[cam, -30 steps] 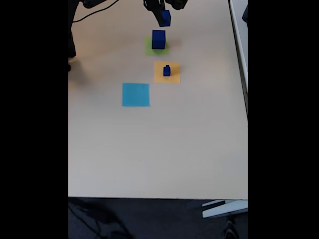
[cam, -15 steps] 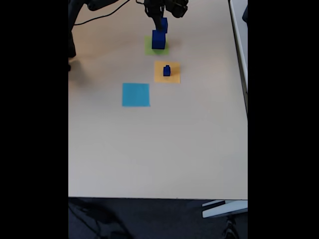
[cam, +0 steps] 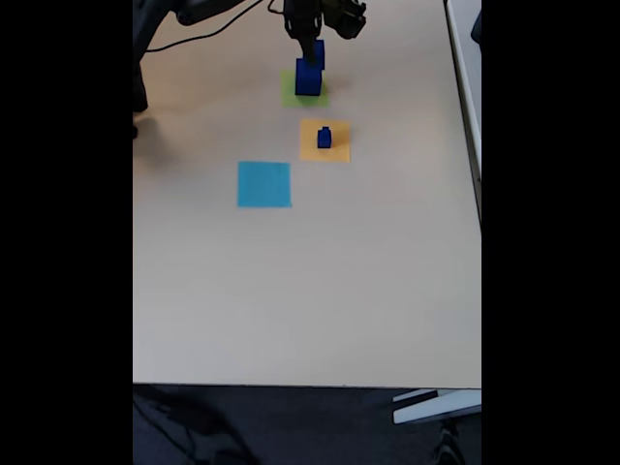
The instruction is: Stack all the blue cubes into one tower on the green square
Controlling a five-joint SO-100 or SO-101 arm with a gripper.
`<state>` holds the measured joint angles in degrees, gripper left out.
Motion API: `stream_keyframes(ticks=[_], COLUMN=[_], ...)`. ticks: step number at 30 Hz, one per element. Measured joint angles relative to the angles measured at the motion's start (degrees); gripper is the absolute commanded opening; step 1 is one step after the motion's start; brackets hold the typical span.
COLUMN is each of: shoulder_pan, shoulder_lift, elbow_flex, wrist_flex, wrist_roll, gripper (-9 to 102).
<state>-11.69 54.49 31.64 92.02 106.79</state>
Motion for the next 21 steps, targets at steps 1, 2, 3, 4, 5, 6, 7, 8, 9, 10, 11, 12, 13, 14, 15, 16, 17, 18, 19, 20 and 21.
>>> stream_keyframes(ticks=[1, 2, 3, 4, 5, 6, 7, 8, 9, 10, 11, 12, 13, 14, 15, 16, 17, 18, 19, 20, 21], shoulder_pan=[-0.1, -0.2, -0.4, -0.6, -0.9, -1.1, -1.4, -1.7, -1.8, -1.8, -1.8, -1.7, -1.6, -1.6, -1.6, -1.6, -1.6, -1.7, -1.7, -1.8, -1.8], shoulder_lift=[-0.4, -0.7, -1.0, -1.1, -1.1, -1.1, -1.3, -1.4, -1.5, -1.5, -1.5, -1.5, -1.5, -1.5, -1.5, -1.5, -1.5, -1.5, -1.5, -1.5, -1.5], elbow_flex=[-0.5, -0.8, -0.9, -0.9, -0.9, -0.9, -0.9, -0.9, -0.9, -0.9, -0.9, -0.9, -0.9, -0.9, -0.9, -0.9, -0.9, -0.9, -0.9, -0.9, -0.6], wrist_flex=[0.0, 0.0, 0.0, 0.0, 0.0, 0.0, 0.0, 0.0, 0.0, 0.0, 0.0, 0.0, 0.0, 0.0, 0.0, 0.0, 0.0, 0.0, 0.0, 0.0, 0.0], wrist_roll=[0.0, 0.0, 0.0, 0.0, 0.0, 0.2, 0.4, 0.5, 0.8, 0.9, 0.9, 0.9, 0.9, 0.9, 0.9, 0.9, 0.9, 0.9, 1.0, 1.2, 1.3], gripper=[0, 0, 0, 0, 0, 0, 0, 0, 0, 0, 0, 0, 0, 0, 0, 0, 0, 0, 0, 0, 0])
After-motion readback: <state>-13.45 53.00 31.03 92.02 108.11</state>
